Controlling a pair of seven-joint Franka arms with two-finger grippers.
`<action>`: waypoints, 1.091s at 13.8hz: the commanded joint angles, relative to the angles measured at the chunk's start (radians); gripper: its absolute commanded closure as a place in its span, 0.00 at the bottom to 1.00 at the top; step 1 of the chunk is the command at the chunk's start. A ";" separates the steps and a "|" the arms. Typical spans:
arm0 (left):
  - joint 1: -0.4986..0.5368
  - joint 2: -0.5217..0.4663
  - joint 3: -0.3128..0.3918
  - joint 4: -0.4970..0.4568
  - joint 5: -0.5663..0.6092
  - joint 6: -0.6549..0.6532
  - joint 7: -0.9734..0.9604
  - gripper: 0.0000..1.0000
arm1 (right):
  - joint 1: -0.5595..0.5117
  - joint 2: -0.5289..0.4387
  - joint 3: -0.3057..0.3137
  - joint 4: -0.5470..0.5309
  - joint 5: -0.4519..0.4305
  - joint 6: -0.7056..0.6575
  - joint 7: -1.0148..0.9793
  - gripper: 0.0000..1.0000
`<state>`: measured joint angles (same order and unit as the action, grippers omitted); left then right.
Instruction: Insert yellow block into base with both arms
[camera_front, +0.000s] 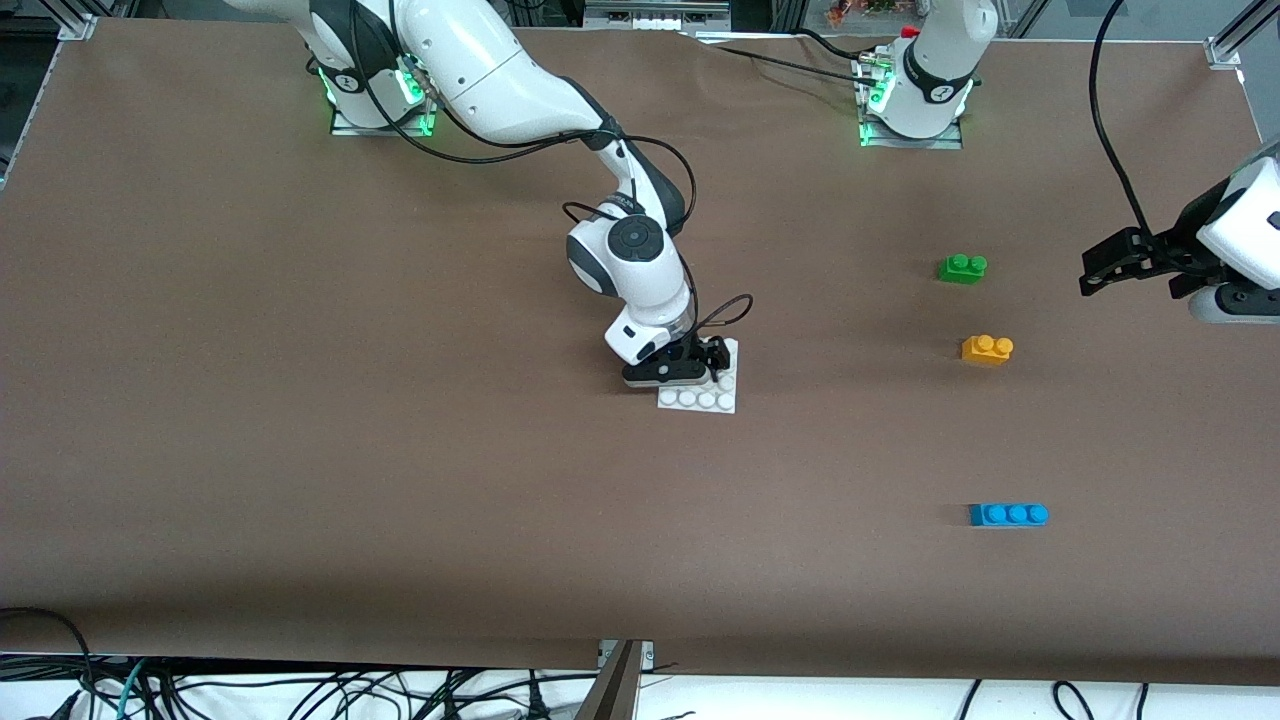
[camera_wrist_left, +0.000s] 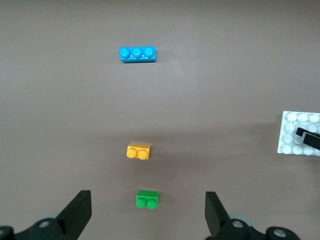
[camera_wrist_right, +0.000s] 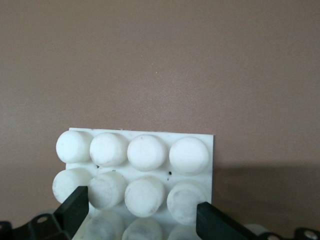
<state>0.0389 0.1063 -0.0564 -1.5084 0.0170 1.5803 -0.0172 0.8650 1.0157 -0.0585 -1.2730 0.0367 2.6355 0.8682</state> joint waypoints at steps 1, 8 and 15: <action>0.004 0.012 0.000 0.034 -0.025 -0.026 0.005 0.00 | 0.014 0.052 0.006 0.052 0.019 0.008 0.008 0.00; 0.004 0.012 0.000 0.034 -0.023 -0.028 0.005 0.00 | 0.006 0.026 -0.001 0.112 0.009 -0.006 -0.002 0.00; 0.006 0.012 0.000 0.034 -0.023 -0.029 0.005 0.00 | -0.092 -0.066 -0.037 0.167 0.011 -0.210 -0.155 0.00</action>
<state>0.0395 0.1063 -0.0559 -1.5078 0.0170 1.5763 -0.0172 0.8329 0.9993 -0.1036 -1.1126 0.0367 2.4943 0.7898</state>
